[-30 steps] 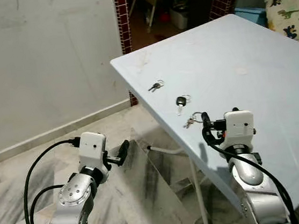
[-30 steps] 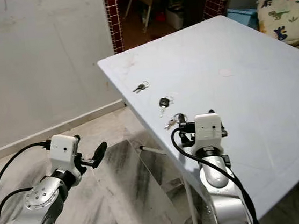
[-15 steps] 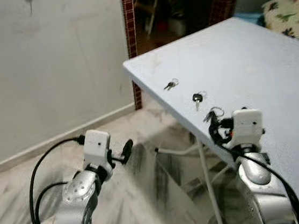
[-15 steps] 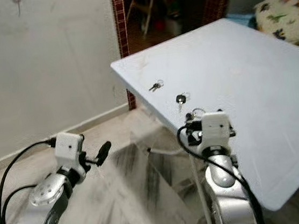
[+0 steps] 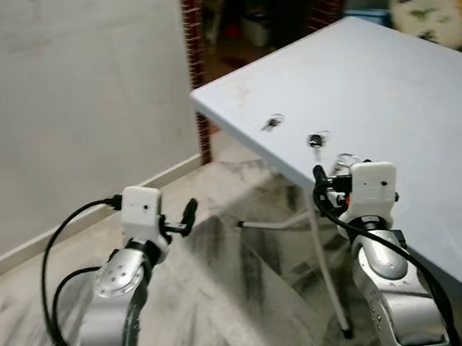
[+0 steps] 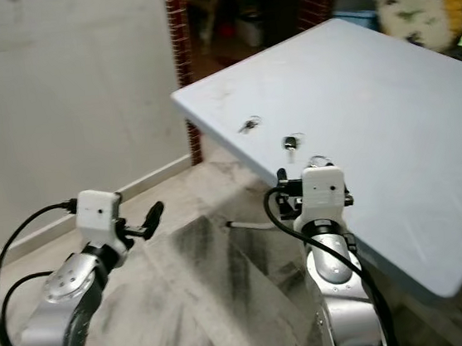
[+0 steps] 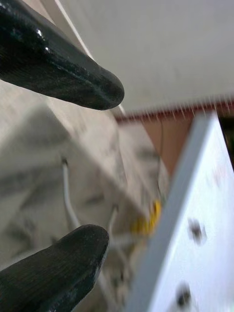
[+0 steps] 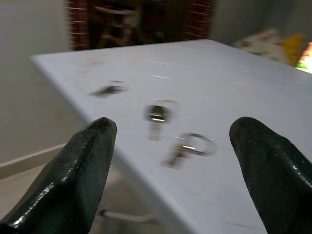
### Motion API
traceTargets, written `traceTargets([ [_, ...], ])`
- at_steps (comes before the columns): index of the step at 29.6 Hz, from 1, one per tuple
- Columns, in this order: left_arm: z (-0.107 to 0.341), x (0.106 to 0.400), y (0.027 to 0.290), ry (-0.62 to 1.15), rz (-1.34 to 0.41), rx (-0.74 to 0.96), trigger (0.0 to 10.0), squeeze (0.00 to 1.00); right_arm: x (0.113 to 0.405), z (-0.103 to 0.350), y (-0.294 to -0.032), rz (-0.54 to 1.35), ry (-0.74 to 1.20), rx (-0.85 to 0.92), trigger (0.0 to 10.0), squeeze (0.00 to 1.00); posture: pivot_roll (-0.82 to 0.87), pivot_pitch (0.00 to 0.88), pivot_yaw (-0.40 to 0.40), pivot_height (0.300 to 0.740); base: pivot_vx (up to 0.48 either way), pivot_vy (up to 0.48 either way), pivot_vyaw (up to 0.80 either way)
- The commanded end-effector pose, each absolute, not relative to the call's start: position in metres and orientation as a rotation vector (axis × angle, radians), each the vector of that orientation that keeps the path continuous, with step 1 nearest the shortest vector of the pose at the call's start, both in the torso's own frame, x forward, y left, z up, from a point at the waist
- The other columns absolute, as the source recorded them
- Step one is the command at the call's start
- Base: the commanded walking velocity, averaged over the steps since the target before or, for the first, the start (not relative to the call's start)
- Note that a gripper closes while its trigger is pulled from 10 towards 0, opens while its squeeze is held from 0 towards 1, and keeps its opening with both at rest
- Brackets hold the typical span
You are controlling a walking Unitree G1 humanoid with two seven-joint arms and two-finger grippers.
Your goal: Hang keys on a hook
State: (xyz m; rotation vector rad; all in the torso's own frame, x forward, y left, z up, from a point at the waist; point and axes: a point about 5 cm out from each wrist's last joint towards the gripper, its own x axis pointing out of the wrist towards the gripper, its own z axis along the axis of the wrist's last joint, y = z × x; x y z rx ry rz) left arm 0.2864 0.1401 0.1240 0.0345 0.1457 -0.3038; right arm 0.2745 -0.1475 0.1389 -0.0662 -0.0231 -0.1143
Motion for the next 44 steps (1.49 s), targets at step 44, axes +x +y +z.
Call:
traceTargets([
  [44,0.121,0.283,0.125,0.144,-0.389,-0.015,10.0,0.0,0.282,0.145,-0.137,-0.053,-0.041,-0.057,10.0,0.0,0.09,0.039,-0.057,0.74,0.196,0.0,-0.11],
])
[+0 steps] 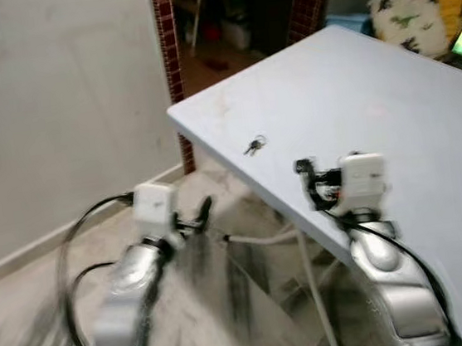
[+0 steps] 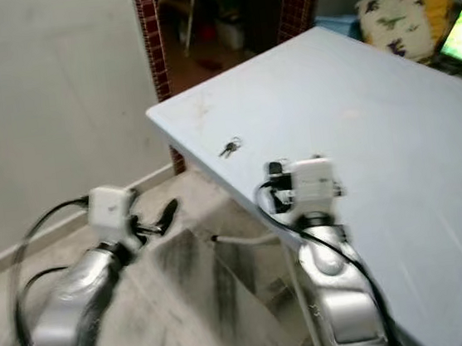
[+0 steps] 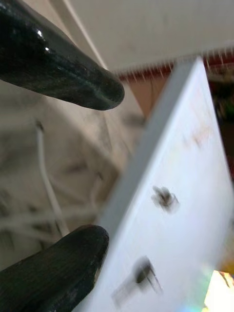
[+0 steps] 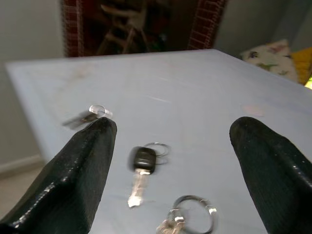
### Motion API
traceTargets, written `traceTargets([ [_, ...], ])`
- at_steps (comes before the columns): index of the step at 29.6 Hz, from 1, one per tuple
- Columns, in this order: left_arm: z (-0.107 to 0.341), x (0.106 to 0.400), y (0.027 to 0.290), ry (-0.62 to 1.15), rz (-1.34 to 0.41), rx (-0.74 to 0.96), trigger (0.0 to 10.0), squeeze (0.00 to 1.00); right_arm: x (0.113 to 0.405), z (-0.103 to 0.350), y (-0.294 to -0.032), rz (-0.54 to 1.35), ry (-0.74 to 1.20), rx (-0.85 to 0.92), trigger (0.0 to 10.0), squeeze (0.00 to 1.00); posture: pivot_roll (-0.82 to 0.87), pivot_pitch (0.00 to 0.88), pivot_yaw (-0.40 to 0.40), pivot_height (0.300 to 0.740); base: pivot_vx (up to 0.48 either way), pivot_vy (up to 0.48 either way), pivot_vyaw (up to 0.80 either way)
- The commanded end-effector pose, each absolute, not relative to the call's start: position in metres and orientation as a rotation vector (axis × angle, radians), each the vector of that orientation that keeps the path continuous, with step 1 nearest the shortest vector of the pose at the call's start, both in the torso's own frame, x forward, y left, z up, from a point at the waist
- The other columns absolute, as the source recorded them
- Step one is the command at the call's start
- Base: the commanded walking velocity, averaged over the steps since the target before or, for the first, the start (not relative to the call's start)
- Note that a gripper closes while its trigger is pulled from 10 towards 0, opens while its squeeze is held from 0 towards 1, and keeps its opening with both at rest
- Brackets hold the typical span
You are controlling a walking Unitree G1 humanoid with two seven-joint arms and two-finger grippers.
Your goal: Hang keys on a hook
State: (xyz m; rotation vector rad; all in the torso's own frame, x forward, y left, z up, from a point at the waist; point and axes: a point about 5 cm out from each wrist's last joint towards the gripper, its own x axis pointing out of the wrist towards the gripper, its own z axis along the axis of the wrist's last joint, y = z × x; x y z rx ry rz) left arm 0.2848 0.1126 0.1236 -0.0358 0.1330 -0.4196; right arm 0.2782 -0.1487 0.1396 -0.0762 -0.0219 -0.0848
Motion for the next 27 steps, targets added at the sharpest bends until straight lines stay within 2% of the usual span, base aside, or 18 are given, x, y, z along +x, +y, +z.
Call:
traceTargets([
  [1,0.1211,0.2827,0.1247,0.144,-0.39,-0.016,10.0,0.0,0.2819,0.1453,-0.1375,-0.053,-0.041,-0.058,10.0,0.0,0.09,0.039,-0.058,0.74,0.33,0.0,0.0],
  [4,0.1207,0.282,0.1247,0.146,-0.389,-0.014,10.0,0.0,0.282,0.1454,-0.1373,-0.052,-0.041,-0.058,10.0,0.0,0.09,0.039,-0.058,0.74,0.334,0.0,0.0],
  [23,0.1184,0.2796,0.1194,0.144,-0.397,0.005,10.0,0.0,0.2813,0.14,-0.1382,-0.055,-0.002,-0.105,10.0,0.0,0.09,0.035,-0.063,0.74,0.0,0.0,0.0],
  [27,0.118,0.2792,0.1186,0.146,-0.398,0.003,10.0,0.0,0.281,0.137,-0.1397,-0.059,0.01,-0.109,10.0,0.0,0.09,0.034,-0.064,0.74,0.0,-0.322,0.0],
])
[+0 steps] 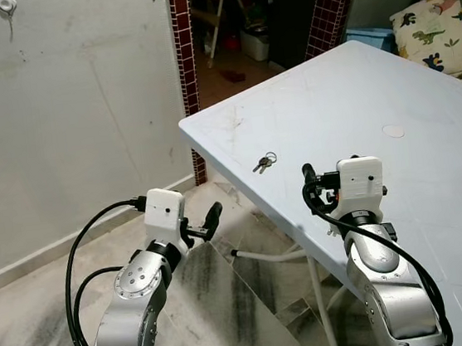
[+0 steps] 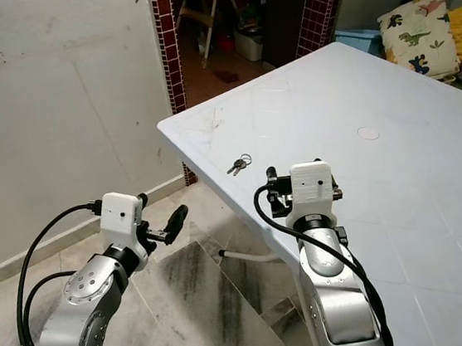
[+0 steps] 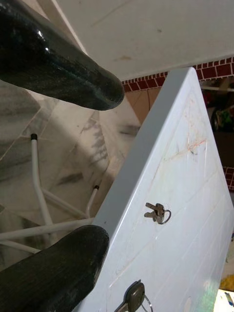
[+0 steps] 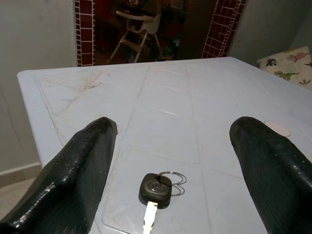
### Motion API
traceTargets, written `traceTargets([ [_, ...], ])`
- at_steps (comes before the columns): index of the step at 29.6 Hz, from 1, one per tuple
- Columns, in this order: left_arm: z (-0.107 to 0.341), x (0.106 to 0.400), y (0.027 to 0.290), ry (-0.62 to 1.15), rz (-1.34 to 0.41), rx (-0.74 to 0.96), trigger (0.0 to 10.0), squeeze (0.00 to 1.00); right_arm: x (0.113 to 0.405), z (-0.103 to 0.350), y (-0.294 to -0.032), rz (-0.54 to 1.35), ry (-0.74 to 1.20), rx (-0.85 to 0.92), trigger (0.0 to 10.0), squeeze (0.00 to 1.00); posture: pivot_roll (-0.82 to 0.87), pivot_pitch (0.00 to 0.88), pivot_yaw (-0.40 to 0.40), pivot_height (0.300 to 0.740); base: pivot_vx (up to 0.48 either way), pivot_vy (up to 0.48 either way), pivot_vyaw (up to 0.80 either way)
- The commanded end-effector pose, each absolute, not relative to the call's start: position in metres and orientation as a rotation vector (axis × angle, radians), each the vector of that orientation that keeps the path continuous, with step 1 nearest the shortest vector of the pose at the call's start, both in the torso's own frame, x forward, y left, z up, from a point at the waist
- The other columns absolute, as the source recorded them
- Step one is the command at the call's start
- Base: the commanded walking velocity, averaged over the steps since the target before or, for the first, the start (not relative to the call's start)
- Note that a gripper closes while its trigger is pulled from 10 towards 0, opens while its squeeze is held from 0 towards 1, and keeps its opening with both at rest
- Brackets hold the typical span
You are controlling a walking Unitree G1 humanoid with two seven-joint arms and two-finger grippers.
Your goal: Hang keys on a hook
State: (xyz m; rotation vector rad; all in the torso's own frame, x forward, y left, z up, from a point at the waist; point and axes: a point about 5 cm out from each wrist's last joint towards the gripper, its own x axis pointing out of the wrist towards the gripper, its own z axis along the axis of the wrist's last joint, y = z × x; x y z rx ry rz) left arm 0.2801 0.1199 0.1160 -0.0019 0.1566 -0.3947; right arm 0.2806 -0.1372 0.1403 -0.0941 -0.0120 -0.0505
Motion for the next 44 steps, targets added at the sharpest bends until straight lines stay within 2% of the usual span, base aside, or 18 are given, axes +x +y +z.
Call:
traceTargets([
  [1,0.118,0.279,0.119,0.146,-0.399,0.003,10.0,0.0,0.281,0.137,-0.14,-0.059,0.013,-0.109,10.0,0.0,0.09,0.034,-0.064,0.74,0.0,-0.382,0.0],
  [13,0.116,0.278,0.119,0.154,-0.394,0.002,10.0,0.0,0.279,0.13,-0.138,-0.039,0.056,-0.116,10.0,0.0,0.08,0.04,-0.067,0.74,0.0,-0.387,0.0],
  [27,0.111,0.272,0.128,0.196,-0.378,-0.009,10.0,0.0,0.271,0.12,-0.123,0.082,0.162,-0.098,10.0,0.0,0.09,0.039,-0.062,0.74,0.0,0.0,0.0],
  [33,0.107,0.25,0.143,0.288,-0.471,0.022,10.0,0.0,0.258,0.126,-0.123,0.128,0.187,-0.067,10.0,0.0,0.11,0.047,-0.054,0.74,0.0,0.0,0.0],
  [38,0.104,0.243,0.151,0.314,-0.474,0.048,10.0,0.0,0.249,0.125,-0.12,0.166,0.229,-0.087,10.0,0.0,0.12,0.047,-0.05,0.74,0.0,0.0,0.0],
  [44,0.107,0.244,0.146,0.318,-0.489,0.041,10.0,0.0,0.24,0.115,-0.117,0.171,0.304,-0.155,10.0,0.0,0.12,0.043,-0.051,0.74,0.0,0.0,0.0],
])
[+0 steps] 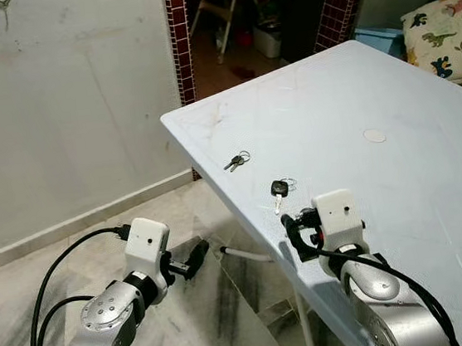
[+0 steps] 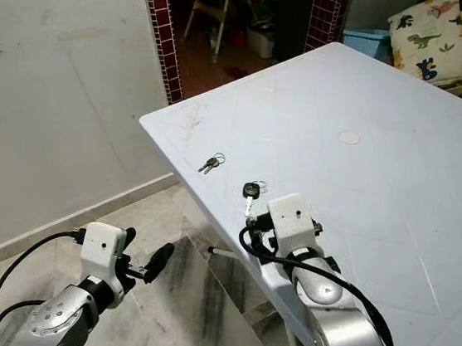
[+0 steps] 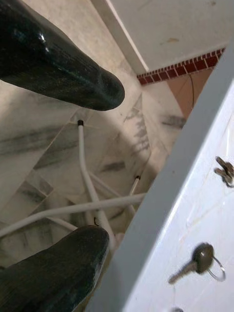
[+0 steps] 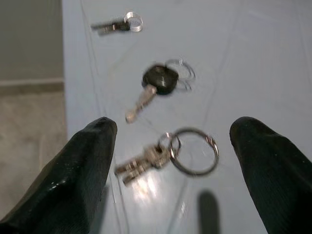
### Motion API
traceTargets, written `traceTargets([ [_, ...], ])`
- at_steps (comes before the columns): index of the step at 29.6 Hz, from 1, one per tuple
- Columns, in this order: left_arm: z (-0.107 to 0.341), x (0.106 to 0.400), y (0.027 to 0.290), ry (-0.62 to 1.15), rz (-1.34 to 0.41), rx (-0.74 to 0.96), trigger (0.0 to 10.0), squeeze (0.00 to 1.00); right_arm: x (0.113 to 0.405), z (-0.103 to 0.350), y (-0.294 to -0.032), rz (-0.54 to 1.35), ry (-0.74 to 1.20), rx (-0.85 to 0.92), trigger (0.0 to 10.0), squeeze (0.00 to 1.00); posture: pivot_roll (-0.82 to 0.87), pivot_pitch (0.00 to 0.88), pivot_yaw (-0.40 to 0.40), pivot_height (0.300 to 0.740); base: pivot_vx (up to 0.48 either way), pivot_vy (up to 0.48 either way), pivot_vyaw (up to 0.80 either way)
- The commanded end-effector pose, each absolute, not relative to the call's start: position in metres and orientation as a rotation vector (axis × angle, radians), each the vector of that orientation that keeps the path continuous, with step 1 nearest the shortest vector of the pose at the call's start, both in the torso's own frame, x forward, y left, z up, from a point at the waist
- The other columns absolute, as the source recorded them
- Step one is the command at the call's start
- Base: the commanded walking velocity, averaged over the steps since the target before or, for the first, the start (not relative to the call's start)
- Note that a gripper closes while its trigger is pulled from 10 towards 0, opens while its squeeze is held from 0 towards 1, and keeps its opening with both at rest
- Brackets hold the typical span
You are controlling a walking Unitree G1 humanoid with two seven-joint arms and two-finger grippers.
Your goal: Hang keys on a hook
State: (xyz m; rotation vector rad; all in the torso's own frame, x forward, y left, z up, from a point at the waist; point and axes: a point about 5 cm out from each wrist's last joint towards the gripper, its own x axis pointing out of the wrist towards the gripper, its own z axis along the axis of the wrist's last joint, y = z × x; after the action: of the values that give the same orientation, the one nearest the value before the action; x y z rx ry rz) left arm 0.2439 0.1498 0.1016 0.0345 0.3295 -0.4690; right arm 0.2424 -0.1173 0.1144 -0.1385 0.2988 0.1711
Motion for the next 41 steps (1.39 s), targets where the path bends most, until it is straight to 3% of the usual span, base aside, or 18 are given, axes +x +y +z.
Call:
traceTargets([
  [1,0.107,0.244,0.145,0.317,-0.491,0.04,10.0,0.0,0.239,0.114,-0.117,0.171,0.308,-0.159,10.0,0.0,0.12,0.043,-0.051,0.74,0.0,0.0,0.0],
  [19,0.1,0.238,0.136,0.386,-0.592,0.047,10.0,0.0,0.253,0.084,-0.101,0.156,0.383,-0.203,10.0,0.0,0.13,0.047,-0.053,0.74,0.0,0.0,0.0],
  [41,0.1,0.239,0.136,0.391,-0.601,0.058,10.0,0.0,0.255,0.056,-0.121,-0.047,0.519,-0.095,10.0,0.0,0.14,0.046,-0.055,0.74,0.0,0.0,0.0],
])
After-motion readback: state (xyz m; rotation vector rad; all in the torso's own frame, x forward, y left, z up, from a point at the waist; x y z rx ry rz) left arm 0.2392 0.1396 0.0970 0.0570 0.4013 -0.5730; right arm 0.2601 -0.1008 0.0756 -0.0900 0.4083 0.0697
